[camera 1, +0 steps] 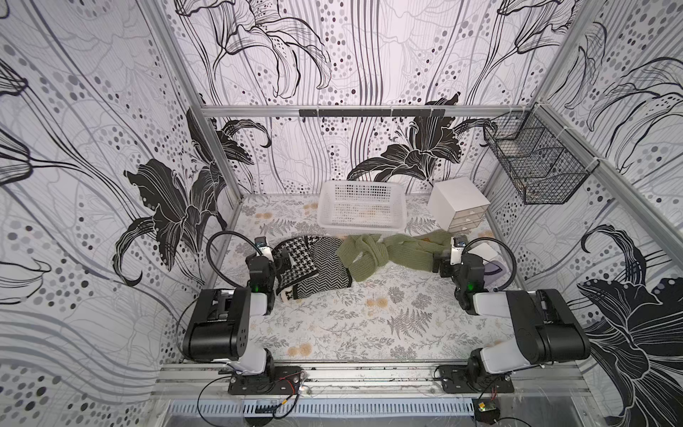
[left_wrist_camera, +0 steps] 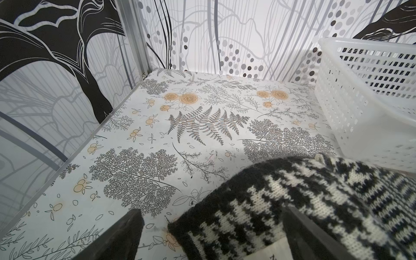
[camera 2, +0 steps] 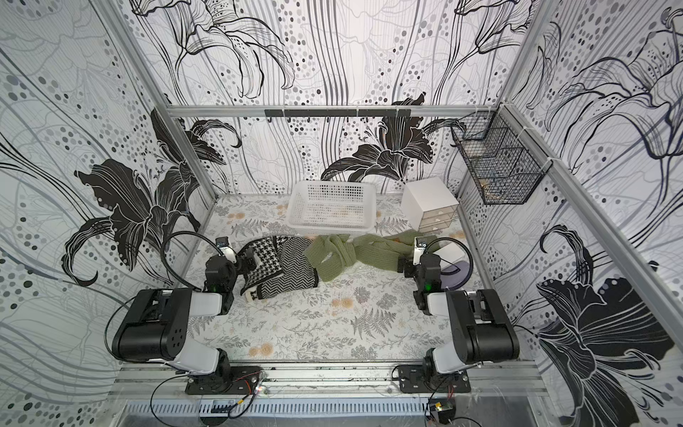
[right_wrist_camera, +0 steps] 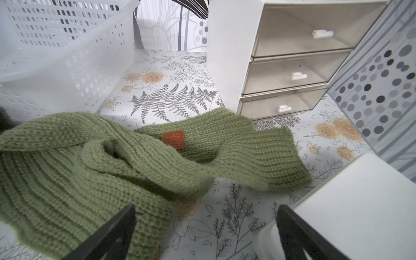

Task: Roll up the scarf and place it into the basket
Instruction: Move the scarf to the center of the board.

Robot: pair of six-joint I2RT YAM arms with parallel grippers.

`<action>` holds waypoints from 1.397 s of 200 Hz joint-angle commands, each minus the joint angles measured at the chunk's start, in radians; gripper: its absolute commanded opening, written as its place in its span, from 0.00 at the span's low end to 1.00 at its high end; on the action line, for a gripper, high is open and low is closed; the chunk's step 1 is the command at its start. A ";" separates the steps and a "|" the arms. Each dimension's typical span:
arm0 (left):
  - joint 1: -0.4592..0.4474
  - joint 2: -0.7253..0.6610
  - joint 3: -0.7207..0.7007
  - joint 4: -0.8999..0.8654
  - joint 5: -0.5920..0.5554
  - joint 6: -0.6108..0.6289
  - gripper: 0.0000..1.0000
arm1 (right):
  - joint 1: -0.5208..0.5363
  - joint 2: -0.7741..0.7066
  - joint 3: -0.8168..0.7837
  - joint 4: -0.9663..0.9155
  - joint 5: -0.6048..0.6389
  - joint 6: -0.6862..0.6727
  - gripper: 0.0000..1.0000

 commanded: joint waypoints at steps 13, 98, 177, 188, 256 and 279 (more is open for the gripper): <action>0.011 -0.001 0.007 0.054 0.015 -0.012 1.00 | -0.008 0.005 0.010 0.007 -0.012 -0.015 1.00; 0.012 0.000 0.011 0.046 0.018 -0.015 1.00 | -0.023 0.005 0.016 -0.004 -0.035 -0.012 1.00; 0.010 -0.001 0.020 0.032 0.045 -0.001 0.99 | -0.020 -0.005 0.010 -0.004 -0.110 -0.051 1.00; 0.011 0.000 0.019 0.030 0.048 -0.004 0.99 | -0.021 -0.004 0.012 -0.006 -0.113 -0.048 1.00; -0.064 -0.137 0.305 -0.524 -0.031 0.002 0.99 | -0.011 -0.090 0.126 -0.272 -0.061 -0.040 0.87; -0.174 -0.221 0.351 -0.596 -0.147 -0.010 1.00 | 0.059 -0.176 0.188 -0.447 0.037 -0.036 0.89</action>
